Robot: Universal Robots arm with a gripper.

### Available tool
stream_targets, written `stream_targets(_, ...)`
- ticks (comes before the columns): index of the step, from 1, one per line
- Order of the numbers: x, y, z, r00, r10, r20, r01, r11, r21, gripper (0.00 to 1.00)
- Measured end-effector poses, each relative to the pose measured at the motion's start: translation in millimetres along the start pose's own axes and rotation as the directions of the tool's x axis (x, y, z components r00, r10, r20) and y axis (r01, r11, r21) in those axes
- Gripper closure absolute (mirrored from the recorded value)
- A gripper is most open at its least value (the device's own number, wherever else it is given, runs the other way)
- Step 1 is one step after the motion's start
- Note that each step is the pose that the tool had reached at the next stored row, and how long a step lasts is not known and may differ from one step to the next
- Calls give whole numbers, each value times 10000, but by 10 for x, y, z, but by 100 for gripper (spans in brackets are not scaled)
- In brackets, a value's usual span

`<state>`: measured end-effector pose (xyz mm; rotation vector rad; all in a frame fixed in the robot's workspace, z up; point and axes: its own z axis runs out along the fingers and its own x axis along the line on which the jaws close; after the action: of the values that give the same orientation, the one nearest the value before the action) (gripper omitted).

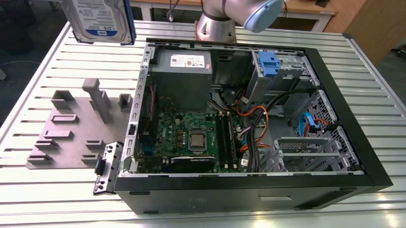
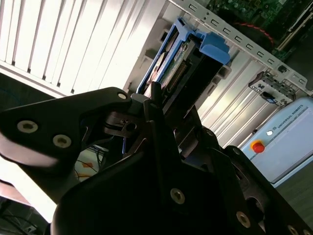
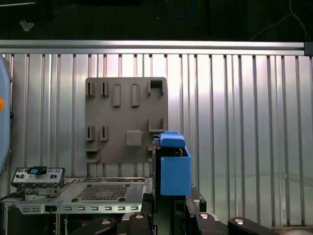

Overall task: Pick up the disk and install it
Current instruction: 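Pick up the disk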

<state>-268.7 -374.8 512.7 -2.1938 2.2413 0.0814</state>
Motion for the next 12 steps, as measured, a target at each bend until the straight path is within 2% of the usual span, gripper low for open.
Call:
stream_targets(6,-4,-209,2,10000,0,0,0,10000,0,65)
stream_targets(12,-8,-385,4,10000,0,0,0,10000,0,65)
